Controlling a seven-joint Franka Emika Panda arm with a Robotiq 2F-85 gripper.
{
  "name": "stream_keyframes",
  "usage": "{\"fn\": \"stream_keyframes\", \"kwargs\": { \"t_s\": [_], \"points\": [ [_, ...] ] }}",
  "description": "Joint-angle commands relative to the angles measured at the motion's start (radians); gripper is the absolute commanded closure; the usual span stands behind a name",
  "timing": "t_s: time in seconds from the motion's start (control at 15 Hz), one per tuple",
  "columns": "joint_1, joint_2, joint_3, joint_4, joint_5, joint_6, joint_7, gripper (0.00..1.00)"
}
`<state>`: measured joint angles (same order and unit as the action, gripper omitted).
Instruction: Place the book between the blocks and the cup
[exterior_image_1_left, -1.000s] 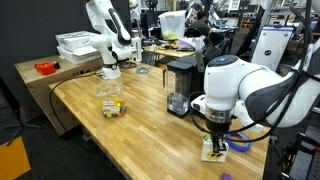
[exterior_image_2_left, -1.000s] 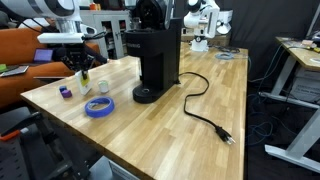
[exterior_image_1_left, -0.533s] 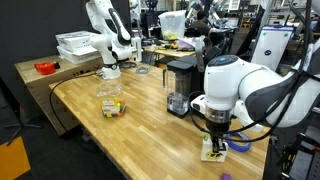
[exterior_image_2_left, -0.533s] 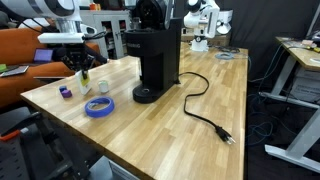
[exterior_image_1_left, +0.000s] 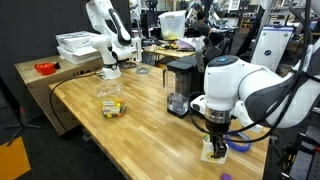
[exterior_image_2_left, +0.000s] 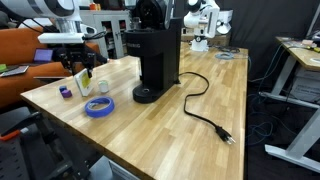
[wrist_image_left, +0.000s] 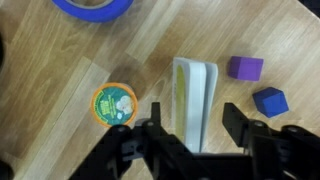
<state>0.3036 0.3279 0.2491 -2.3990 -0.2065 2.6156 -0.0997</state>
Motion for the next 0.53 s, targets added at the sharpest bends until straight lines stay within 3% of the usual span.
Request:
{"fn": "stream_keyframes", "kwargs": {
  "t_s": [0.0,0.47],
  "points": [
    [-0.014,0.008,0.008,-0.001,0.009,0.028,-0.026,0.04],
    [-0.002,-0.071,0.024,0.008,-0.008,-0.006,-0.056,0.0]
  ]
}}
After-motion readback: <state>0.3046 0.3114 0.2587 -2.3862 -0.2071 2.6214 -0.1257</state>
